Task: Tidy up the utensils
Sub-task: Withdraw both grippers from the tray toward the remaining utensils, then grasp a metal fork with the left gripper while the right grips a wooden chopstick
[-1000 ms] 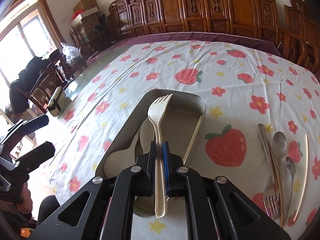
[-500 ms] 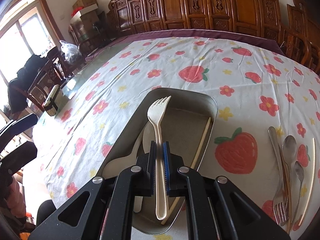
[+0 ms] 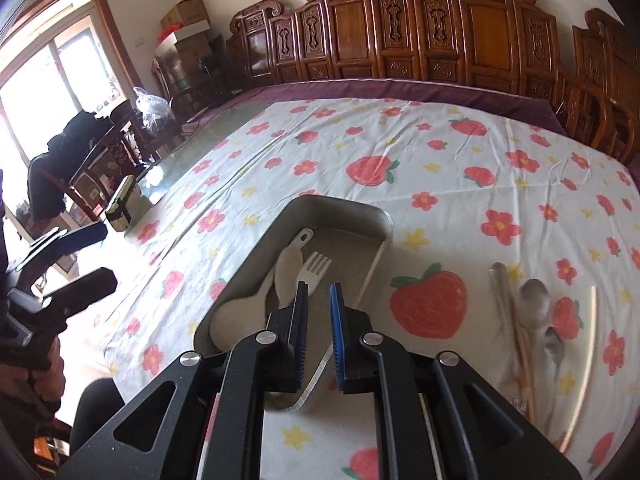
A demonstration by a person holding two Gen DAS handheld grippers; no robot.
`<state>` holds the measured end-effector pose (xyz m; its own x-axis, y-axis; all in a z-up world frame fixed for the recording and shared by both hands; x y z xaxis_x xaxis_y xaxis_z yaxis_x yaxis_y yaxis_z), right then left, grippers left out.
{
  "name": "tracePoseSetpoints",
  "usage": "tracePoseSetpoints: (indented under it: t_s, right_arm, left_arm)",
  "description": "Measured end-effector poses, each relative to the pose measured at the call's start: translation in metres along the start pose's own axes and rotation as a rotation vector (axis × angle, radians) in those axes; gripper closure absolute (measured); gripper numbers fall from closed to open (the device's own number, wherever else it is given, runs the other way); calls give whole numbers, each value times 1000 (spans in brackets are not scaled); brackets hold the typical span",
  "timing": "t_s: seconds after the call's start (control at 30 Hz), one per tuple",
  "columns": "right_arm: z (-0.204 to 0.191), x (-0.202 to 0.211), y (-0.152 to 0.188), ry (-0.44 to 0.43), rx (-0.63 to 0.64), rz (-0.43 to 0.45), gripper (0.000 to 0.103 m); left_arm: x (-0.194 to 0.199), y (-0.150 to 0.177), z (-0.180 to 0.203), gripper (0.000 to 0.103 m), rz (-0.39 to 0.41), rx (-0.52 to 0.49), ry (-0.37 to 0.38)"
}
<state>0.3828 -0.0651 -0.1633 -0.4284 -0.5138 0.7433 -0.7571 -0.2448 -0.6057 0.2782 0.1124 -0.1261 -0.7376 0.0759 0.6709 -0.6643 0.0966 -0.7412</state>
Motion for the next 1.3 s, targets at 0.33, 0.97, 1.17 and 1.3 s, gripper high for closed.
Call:
tracePoseSetpoints:
  t_s: [0.33,0.97,1.17,1.3]
  right_arm:
    - [71,65,45,130,-1,5,75]
    - [201,48,89,344,-110,-147,79]
    - [228,24,90,373,-155,-170,89]
    - [233,16,88,379,-162,-185,89]
  left_arm:
    - [-17,-9,54,12,-28,-64,70]
    - [-60,-25,150,12,-90,-91,206]
    - [-75,-24,169,12,-116,-107,210]
    - [-82,-22,178,12,-132,-120,207]
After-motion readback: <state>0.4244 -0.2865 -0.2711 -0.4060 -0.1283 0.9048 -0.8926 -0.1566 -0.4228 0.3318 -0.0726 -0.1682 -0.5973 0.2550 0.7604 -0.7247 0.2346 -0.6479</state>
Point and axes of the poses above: each gripper's, at about its wrist camera, not at the fingertips, and x roughly against the way its jaws point, z to its right, y to its underside, the point moved 2 cm from there along -x, roughly the way its jaws point, and after that the axes turned 4 degrees about -x, right-handed, at the moved point
